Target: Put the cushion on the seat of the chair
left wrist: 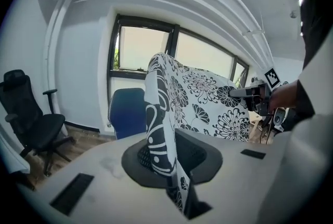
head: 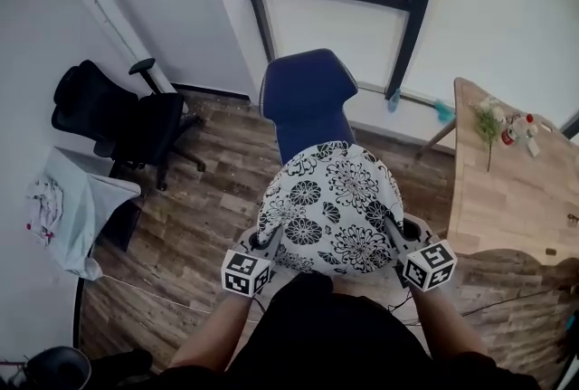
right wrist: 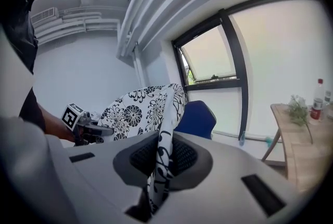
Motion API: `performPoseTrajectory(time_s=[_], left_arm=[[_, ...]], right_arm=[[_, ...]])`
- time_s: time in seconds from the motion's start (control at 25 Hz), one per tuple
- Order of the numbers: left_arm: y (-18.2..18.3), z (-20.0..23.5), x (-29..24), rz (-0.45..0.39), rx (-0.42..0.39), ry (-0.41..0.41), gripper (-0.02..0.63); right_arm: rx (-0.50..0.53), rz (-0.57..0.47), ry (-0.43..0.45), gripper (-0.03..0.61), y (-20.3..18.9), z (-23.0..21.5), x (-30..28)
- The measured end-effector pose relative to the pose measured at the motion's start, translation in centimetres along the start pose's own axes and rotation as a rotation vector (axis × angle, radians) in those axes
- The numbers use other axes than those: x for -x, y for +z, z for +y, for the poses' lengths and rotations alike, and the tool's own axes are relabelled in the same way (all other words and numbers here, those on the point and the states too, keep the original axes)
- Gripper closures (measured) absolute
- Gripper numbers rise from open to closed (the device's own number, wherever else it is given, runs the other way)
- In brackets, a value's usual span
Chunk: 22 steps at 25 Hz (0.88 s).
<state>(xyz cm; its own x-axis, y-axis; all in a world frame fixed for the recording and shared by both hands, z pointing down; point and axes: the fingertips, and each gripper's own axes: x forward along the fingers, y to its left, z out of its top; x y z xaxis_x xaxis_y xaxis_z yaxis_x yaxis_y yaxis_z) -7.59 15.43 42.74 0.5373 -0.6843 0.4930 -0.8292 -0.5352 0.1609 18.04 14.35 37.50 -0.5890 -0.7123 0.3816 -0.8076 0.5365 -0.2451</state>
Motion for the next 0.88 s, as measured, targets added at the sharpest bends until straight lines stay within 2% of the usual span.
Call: performPoseTrajectory(time_s=[0.24,0.56,0.88], left_arm=[[1.7,4.3,-2.9,-0.005,0.023,-0.026,0.581],[3.5,10.4,-6.2,0.005,0.025,-0.064,0.581],[2.4,12.0,-10.3,0.034,0.062,-0.091,0.581]], right_arm=[[0.037,0.024,-0.056,0.537,2.1,-1.5,-4.8],[0.016,0.033,-0.097,0.537,4.2,-1.7,-11.3],[-0.004,0.094,-0.101,0.537,3.4,-4.1,-14.1]])
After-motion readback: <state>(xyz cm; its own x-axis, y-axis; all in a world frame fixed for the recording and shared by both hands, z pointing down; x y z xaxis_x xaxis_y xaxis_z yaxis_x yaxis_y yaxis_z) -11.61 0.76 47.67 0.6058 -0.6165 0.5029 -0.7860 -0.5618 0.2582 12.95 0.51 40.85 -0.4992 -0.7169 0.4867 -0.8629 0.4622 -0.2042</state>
